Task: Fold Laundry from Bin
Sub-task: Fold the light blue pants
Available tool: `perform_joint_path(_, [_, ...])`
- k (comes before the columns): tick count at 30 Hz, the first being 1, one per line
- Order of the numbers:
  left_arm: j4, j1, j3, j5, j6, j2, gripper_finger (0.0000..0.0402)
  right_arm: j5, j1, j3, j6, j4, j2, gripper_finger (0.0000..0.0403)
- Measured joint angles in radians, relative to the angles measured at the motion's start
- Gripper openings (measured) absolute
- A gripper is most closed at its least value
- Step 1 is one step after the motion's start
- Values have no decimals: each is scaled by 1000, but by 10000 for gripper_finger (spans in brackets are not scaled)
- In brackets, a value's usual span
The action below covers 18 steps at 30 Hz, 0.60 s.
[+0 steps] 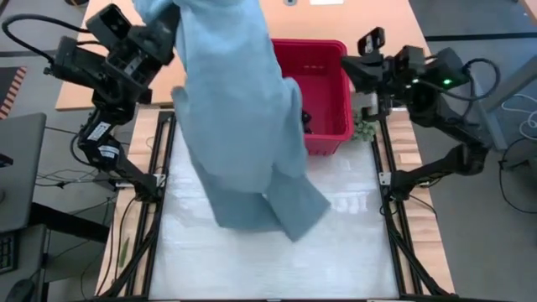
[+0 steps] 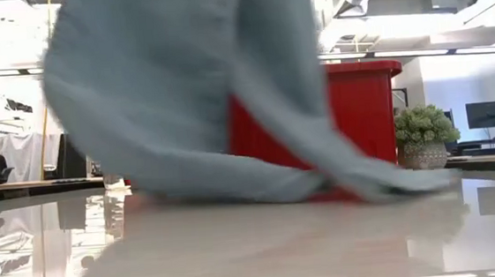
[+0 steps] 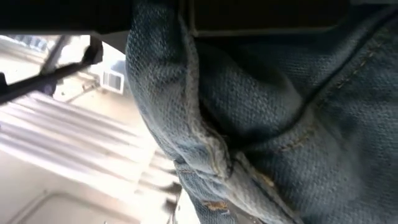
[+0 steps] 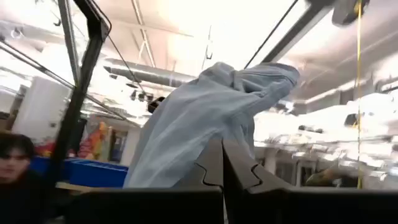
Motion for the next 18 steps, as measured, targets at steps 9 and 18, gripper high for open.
perform_joint_path(9, [50, 101, 0, 139, -123, 4, 5, -117, -34, 89, 68, -535, 30, 16])
perform_joint_path(18, [47, 122, 0, 146, -151, 6, 4, -22, 69, 83, 14, -602, 194, 16])
